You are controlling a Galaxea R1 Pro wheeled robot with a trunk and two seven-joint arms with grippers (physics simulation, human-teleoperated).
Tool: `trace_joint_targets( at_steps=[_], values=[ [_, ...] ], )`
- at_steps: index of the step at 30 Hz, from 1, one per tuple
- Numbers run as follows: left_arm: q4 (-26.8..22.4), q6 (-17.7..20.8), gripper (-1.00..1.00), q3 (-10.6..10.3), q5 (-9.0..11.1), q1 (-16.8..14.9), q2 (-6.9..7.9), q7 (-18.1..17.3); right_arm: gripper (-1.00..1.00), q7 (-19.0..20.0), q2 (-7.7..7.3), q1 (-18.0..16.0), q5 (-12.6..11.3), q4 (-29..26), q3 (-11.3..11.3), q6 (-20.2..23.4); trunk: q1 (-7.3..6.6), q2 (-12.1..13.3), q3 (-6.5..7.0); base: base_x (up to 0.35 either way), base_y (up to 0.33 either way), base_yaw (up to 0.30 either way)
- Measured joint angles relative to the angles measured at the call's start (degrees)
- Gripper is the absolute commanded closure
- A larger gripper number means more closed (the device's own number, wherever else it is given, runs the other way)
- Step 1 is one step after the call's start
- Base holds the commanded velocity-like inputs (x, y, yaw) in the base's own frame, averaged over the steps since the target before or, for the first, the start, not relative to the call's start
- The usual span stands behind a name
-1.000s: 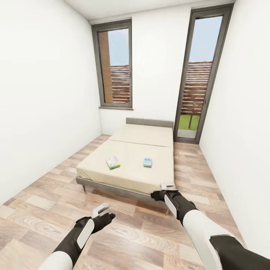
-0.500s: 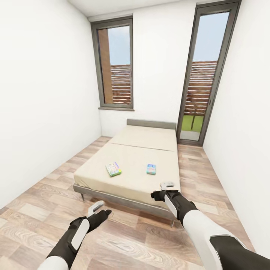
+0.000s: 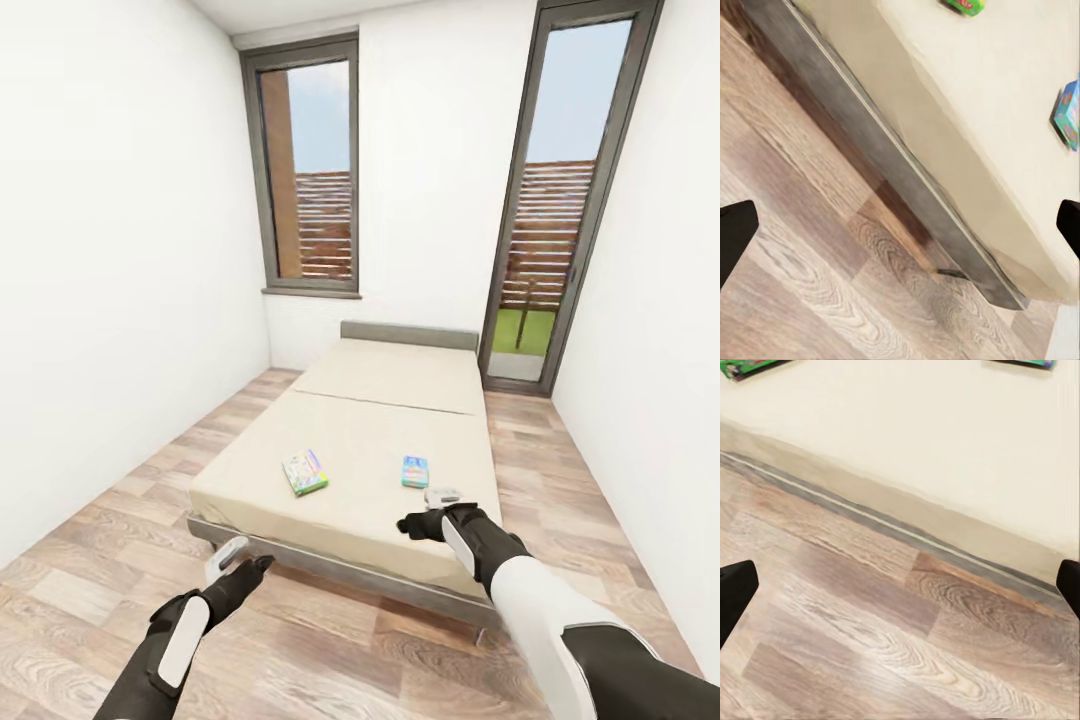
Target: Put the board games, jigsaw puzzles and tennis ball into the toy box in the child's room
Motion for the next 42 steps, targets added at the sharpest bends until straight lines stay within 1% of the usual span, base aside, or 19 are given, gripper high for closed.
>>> trace_joint_targets(
  at_steps=[1,2,4,5,7,8,9,11,12,17,22,31,32,33,34,36,37,39,42],
  values=[
    [-0.38,0.03,-1.00,0.51,0.06,0.20,0.01,-0.32,-1.00,2.78,-0.35,-0.12,0.04,-0.01,0.00,1.46,0.00,0.00,0.00,0.330,0.150,0.000],
    [-0.39,0.03,-1.00,0.53,0.06,0.21,0.00,-0.33,-1.00,2.87,-0.36,-0.13,0.05,-0.01,0.00,1.51,0.00,0.00,0.00,0.326,0.163,0.000],
    [-1.01,0.09,-1.00,1.57,0.16,0.53,0.01,-0.94,-1.00,8.51,-1.22,-0.32,0.25,-0.03,0.04,4.14,0.00,0.00,0.00,0.322,0.174,0.000],
    [-1.02,0.09,-1.00,1.59,0.17,0.53,0.01,-0.95,-1.00,8.61,-1.23,-0.32,0.25,-0.03,0.04,4.18,0.00,0.00,0.00,0.318,0.184,0.000],
    [-1.54,0.22,-1.00,2.92,0.27,0.94,0.02,-1.57,-1.00,13.48,-1.98,-0.46,0.45,-0.05,0.11,6.08,0.00,0.00,0.00,0.314,0.192,0.000],
    [-1.54,0.22,-1.00,2.94,0.29,0.95,0.02,-1.59,-1.00,13.56,-1.99,-0.46,0.45,-0.05,0.12,6.11,0.00,0.00,0.00,0.306,0.210,0.000],
    [-2.20,0.95,-1.00,5.24,0.38,1.50,0.03,-2.55,-1.00,17.64,-2.67,-0.56,0.63,-0.25,0.21,7.73,0.00,0.00,0.00,0.304,0.214,0.000],
    [-2.84,1.51,-1.00,6.79,0.43,1.79,0.03,-3.58,-1.00,19.33,-2.98,-0.57,0.68,-0.75,0.28,8.38,0.00,0.00,0.00,0.303,0.217,0.000],
    [-2.85,1.52,-1.00,6.81,0.43,1.80,0.02,-3.59,-1.00,19.36,-2.98,-0.57,0.69,-0.76,0.28,8.39,0.00,0.00,0.00,0.302,0.220,0.000],
    [-4.72,2.17,-1.00,8.89,0.41,2.96,0.02,-6.32,-1.00,20.97,-3.31,-0.32,0.75,-2.21,0.38,9.05,0.00,0.00,0.00,0.300,0.223,0.000],
    [-6.57,2.40,-1.00,9.67,0.39,4.05,0.01,-8.28,-1.00,21.55,-3.39,-0.16,0.76,-2.88,0.42,9.29,0.00,0.00,0.00,0.299,0.226,0.000],
    [-9.07,2.57,-1.00,10.37,0.41,5.47,-0.04,-10.08,-1.00,21.94,-3.50,-0.05,0.77,-3.40,0.33,9.44,0.00,0.00,0.00,0.296,0.230,0.000],
    [-9.84,2.59,-1.00,10.75,0.99,5.89,-0.05,-10.32,-1.00,21.98,-3.57,-0.03,0.76,-3.47,0.31,9.44,0.00,0.00,0.00,0.286,0.237,0.000],
    [-10.67,2.63,-1.00,11.19,2.31,6.53,-0.02,-10.50,-1.00,22.00,-3.65,-0.02,0.75,-3.54,0.26,9.39,0.00,0.00,0.00,0.286,0.237,0.000],
    [-10.70,2.64,-1.00,11.21,2.36,6.55,-0.03,-10.51,-1.00,22.00,-3.65,-0.02,0.74,-3.54,0.26,9.39,0.00,0.00,0.00,0.284,0.239,0.000],
    [-11.52,2.69,-1.00,11.47,3.98,7.15,0.01,-10.63,-1.00,22.00,-3.71,0.02,0.73,-3.60,0.21,9.20,0.01,0.00,0.00,0.283,0.239,0.000],
    [-11.53,2.69,-1.00,11.48,4.01,7.16,0.01,-10.63,-1.00,22.00,-3.71,0.02,0.72,-3.61,0.21,9.20,0.00,0.00,0.00,0.282,0.240,0.000],
    [-12.26,2.73,-1.00,11.63,5.34,7.65,0.04,-10.71,-1.00,22.00,-3.76,0.07,0.71,-3.66,0.12,8.81,0.00,0.00,0.00,0.281,0.241,0.000],
    [-12.61,2.74,-1.00,11.69,5.85,7.86,0.06,-10.73,-1.00,22.02,-3.83,0.11,0.67,-3.70,0.08,8.44,0.00,0.00,0.00,0.280,0.242,0.000]
  ],
)
